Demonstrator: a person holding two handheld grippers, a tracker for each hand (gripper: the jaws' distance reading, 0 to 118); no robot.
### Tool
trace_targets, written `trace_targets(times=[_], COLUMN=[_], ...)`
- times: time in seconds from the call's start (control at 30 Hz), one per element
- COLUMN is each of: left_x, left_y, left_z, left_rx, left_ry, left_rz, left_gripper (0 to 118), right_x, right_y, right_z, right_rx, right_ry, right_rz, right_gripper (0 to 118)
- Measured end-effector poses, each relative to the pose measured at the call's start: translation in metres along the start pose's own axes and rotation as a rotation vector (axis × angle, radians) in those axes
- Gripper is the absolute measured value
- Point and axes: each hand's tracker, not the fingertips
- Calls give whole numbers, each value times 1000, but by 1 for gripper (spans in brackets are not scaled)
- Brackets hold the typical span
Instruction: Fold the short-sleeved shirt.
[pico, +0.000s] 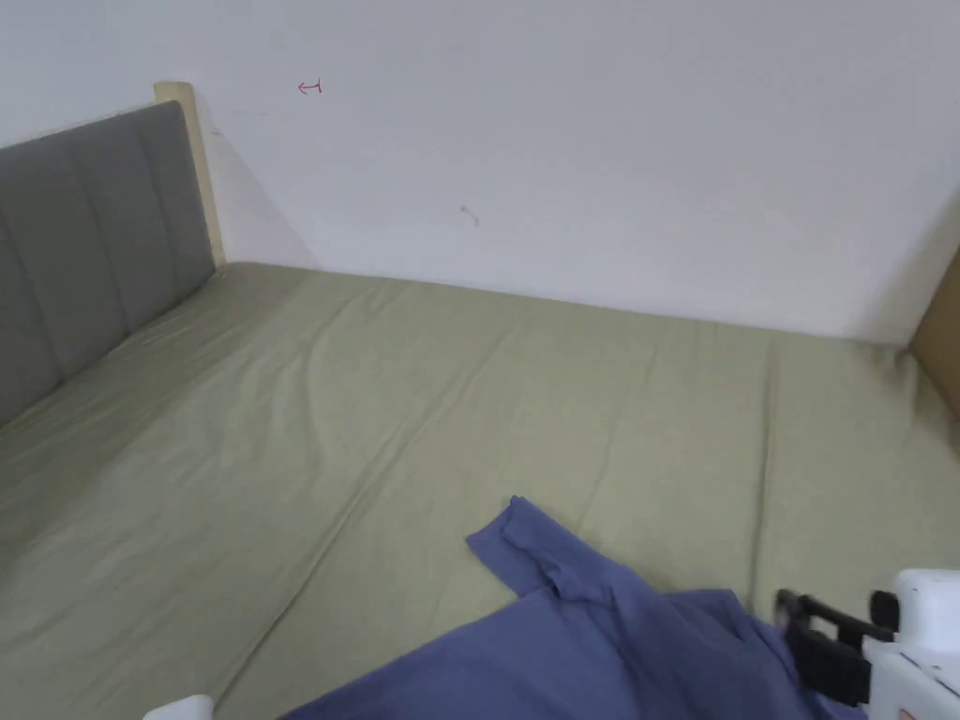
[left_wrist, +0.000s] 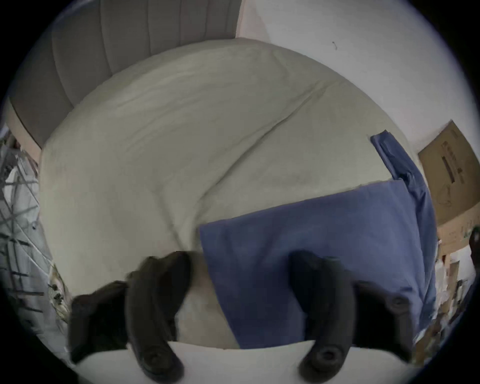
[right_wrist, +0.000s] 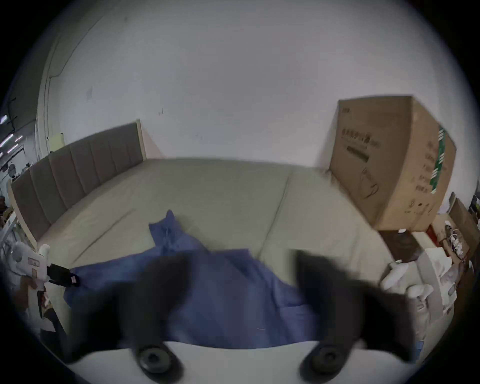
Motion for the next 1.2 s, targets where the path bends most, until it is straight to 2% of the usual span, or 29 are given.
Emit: trace_targets(times=[0.03, 0.07, 0.1, 0.13, 0.17, 0.23, 0.33, 0.43, 0.53, 0.6, 0.67, 0.73, 0.77, 0.8, 0.87, 1.0, 1.2], left_x=[-2, -5, -9, -13, -17, -25, -42, -50, -52, -50, -46, -43, -43, -42, -39, -34, 1], left_y=[-2, -3, -4, -5, -6, -9, -11, -16, -19, -18, -17, -15, -14, -12, -7, 18, 75], left_z=[4, 7, 11, 12, 14, 18, 26, 29, 28, 27, 27, 29, 30, 32, 41, 75, 173], left_rx=[25, 47, 60, 58, 44, 45, 53, 33, 28, 23, 35, 42, 46, 52, 77, 164, 434], left_ry=[-5, -43, -73, -124, -186, -147, -166, -147, -138, -137, -123, -118, -118, -130, -131, -186, -275], left_rz=[-25, -25, -17, 11, 61, 86, 147, 145, 140, 139, 116, 105, 104, 104, 102, 87, -44], left_gripper=[63, 47, 13, 2, 2, 2, 2, 2, 2, 2, 2, 2, 2, 2, 2, 2, 3], right_x=[-2, -6, -10, -16, -19, -30, -39, -48, -60, -70, -74, -73, -73, -72, -66, -47, 11], right_y=[0, 2, 6, 11, 12, 20, 25, 23, 17, 7, 7, 9, 12, 16, 24, 60, 129], right_z=[-21, -39, -58, -80, -98, -134, -179, -222, -256, -260, -254, -242, -234, -229, -209, -144, 10], right_rx=[-57, -96, -94, -134, -163, -205, -278, -382, -508, -551, -506, -496, -466, -443, -416, -229, 122], right_ry=[14, 43, 35, 43, 50, 68, 85, 61, 62, 89, 87, 133, 125, 110, 150, 125, 127], right_rz=[-10, 10, -6, 5, 16, 46, 88, 125, 172, 205, 192, 180, 191, 183, 87, 24, -154], right_gripper=[117, 117, 117, 117, 117, 117, 117, 116, 107, 92, 80, 69, 48, 1, 1, 1, 1])
